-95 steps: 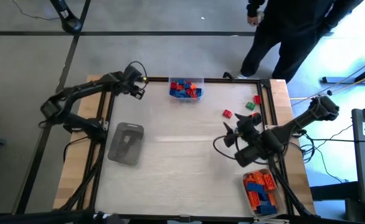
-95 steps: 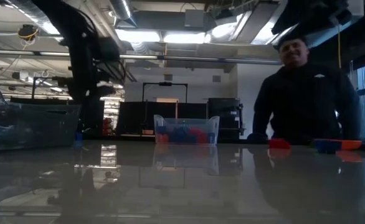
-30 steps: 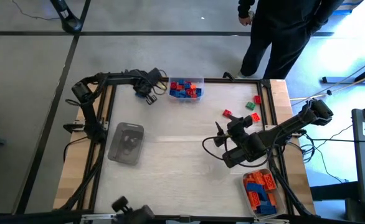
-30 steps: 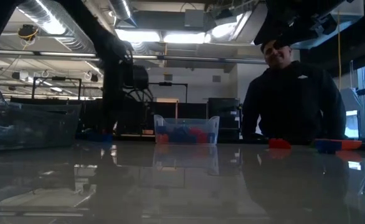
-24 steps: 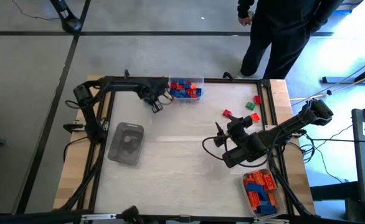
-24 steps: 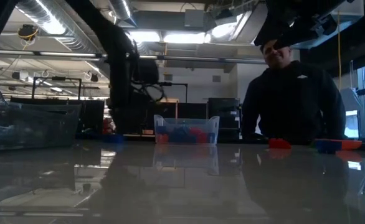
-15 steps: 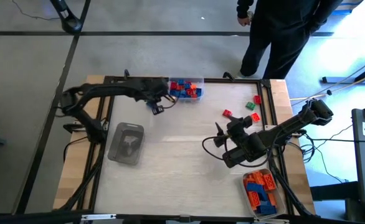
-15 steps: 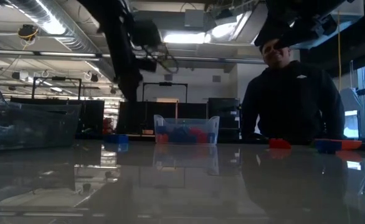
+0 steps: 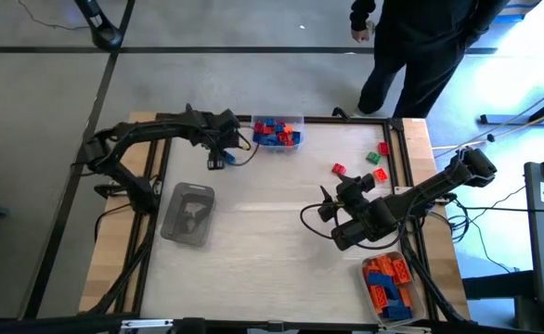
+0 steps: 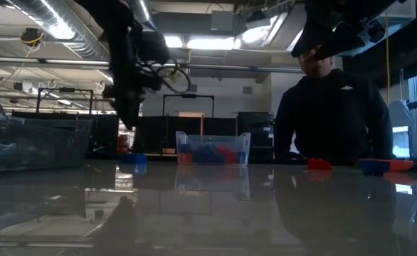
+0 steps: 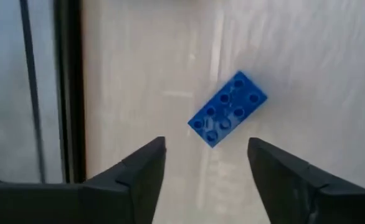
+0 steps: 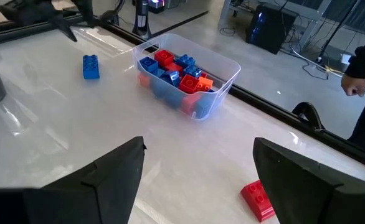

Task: Sort blocks by size
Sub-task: Put the blue 8 stud game piece into the gray bin

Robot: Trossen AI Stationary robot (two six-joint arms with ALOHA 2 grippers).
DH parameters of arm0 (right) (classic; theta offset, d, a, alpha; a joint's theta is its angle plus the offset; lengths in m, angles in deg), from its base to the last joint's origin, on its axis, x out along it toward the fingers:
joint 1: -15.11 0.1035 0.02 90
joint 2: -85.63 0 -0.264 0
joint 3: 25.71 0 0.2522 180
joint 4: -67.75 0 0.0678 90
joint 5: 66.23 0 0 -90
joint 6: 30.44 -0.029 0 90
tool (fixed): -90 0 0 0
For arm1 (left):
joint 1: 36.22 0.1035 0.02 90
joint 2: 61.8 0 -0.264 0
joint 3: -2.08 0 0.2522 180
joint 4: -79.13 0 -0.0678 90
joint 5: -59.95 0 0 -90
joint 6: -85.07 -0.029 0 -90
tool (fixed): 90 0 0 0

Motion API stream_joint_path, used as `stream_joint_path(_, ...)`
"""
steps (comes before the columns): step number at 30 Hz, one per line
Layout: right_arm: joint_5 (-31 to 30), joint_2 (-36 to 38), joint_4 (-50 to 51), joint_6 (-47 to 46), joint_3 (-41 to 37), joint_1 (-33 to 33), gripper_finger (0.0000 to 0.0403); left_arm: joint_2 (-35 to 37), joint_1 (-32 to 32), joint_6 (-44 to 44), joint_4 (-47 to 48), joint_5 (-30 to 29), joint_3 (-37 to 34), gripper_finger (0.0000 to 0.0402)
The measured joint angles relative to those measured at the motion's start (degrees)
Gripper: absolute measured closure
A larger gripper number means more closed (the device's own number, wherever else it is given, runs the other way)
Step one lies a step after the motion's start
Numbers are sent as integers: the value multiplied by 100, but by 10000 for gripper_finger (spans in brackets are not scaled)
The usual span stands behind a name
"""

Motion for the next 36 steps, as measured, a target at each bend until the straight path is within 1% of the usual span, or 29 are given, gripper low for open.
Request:
stream_joint_path(2,32,0,-11,6,0,-1,104,-107,42,-511,-147,-2,-123,174)
stream_joint_path(5,39,0,-20,6,0,0,104,-296,71,-1175,-448,0,-290,168)
stream_joint_path(9,101,0,-41,6,0,0,104,-514,70,-1660,-917,3,-410,167)
stream_joint_path(16,170,0,-55,6,0,0,104,-961,80,-2100,-892,46,-420,166)
stream_joint_path(19,174,0,-61,5,0,0,104,-1101,118,-2115,-1098,47,-419,166)
stream_joint_path(22,209,0,-61,4,0,0,104,-1258,121,-2105,-1037,48,-418,166)
stream_joint_path(24,357,0,-49,2,0,-1,104,-1327,118,-2071,-1003,44,-404,169)
stream_joint_path(27,652,0,-39,4,0,0,104,-1415,115,-2005,-957,41,-390,192)
stream_joint_path(31,884,0,-79,-11,0,0,104,-1389,77,-1800,-903,45,-377,250)
stream_joint_path(33,883,0,-199,-130,0,0,104,-1367,28,-1574,-778,44,-305,277)
stream_joint_path(34,883,0,-279,-169,2,-1,104,-1351,-2,-1432,-722,67,-272,283)
stream_joint_path(36,886,0,-282,46,4,0,104,-1284,-94,-1139,-627,92,-210,283)
